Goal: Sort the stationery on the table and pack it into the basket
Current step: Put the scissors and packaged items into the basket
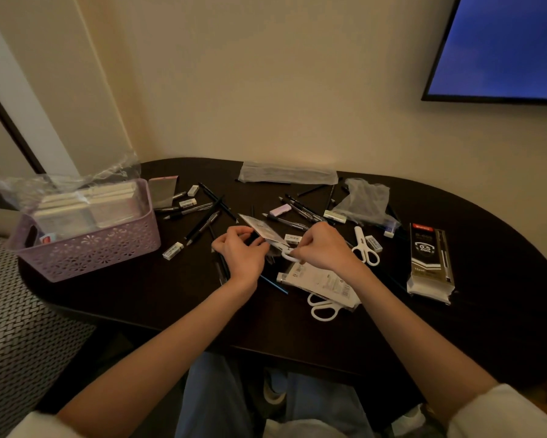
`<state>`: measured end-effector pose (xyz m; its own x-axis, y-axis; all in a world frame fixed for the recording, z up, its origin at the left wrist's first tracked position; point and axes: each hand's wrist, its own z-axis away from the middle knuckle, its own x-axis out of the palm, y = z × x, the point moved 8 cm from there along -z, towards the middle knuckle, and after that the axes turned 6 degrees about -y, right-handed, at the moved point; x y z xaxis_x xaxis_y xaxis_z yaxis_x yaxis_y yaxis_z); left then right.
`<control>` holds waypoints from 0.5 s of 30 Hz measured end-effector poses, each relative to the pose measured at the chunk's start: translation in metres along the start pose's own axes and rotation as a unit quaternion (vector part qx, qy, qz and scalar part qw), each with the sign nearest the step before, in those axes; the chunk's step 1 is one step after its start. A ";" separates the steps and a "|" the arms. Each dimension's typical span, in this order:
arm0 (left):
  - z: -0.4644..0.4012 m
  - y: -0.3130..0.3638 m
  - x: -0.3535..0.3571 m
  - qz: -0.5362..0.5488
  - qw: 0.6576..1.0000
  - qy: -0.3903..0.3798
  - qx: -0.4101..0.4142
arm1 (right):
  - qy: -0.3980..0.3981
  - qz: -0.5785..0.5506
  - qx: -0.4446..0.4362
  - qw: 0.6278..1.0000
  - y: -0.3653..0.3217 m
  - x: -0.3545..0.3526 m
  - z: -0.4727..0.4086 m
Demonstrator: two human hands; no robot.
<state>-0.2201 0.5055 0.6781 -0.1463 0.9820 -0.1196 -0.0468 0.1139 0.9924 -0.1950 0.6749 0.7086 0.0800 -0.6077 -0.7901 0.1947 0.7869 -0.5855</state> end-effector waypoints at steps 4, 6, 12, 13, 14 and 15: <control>-0.002 -0.010 -0.003 0.044 0.996 0.008 -0.075 | -0.022 -0.088 0.008 0.996 -0.001 0.007 -0.003; -0.002 -0.012 -0.001 0.041 0.996 -0.001 -0.082 | -0.024 -0.141 0.014 0.990 -0.002 0.011 -0.003; 0.001 -0.013 0.004 0.039 0.995 -0.049 -0.077 | -0.079 -0.253 0.054 0.963 0.000 0.025 -0.003; 0.002 -0.013 0.005 0.039 0.995 -0.062 -0.074 | -0.083 -0.257 0.058 0.961 0.000 0.026 -0.004; 0.003 -0.014 0.006 0.039 0.994 -0.078 -0.068 | -0.083 -0.260 0.062 0.960 0.001 0.027 -0.006; 0.004 -0.014 0.008 0.043 0.993 -0.096 -0.061 | -0.081 -0.265 0.066 0.959 0.002 0.028 -0.008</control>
<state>-0.2168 0.5123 0.6635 0.0348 0.9993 -0.0144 -0.1635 0.0199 0.9863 -0.1999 0.6606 0.6838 0.0842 -0.9354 -0.3433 0.3705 0.3492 -0.8607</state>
